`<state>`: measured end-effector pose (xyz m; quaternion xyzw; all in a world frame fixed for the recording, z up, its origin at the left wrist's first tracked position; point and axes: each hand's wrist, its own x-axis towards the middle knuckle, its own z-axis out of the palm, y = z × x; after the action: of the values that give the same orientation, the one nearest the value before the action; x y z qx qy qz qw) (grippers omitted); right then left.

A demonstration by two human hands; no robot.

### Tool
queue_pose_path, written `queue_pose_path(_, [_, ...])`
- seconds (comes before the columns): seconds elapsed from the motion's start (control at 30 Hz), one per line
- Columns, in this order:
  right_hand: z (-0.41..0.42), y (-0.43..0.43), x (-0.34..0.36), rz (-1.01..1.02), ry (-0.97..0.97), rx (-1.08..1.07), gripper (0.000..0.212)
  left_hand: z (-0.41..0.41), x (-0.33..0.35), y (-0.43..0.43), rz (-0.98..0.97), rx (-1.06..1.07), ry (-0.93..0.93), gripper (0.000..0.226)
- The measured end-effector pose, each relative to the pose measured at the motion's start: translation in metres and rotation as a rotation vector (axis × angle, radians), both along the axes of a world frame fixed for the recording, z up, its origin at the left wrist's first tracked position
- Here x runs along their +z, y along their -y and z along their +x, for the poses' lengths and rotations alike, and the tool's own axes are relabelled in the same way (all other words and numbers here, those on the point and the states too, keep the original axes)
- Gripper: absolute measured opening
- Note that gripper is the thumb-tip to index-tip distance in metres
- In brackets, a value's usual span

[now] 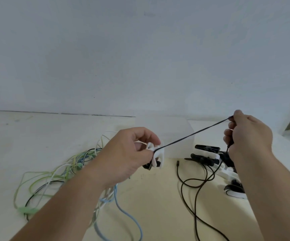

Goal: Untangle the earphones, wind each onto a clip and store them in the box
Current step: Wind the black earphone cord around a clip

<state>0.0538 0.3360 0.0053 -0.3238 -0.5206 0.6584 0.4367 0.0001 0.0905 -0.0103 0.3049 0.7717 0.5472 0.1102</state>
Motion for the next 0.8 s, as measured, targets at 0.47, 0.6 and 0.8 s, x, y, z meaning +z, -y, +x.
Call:
queue_pose_path(0.47, [0.005, 0.058, -0.005, 0.797, 0.299, 1.051, 0.042, 0.001, 0.003, 0.003, 0.077, 0.024, -0.06, 0.023])
queue_pose_path(0.6, [0.003, 0.05, -0.007, 0.78, 0.379, 1.081, 0.024, -0.003, 0.002, 0.004, 0.098, 0.01, -0.045, 0.025])
queue_pose_path(0.8, [0.006, 0.051, -0.003, 0.592, 0.204, 1.026, 0.023, 0.0, -0.001, 0.0, 0.1, -0.071, -0.051, 0.036])
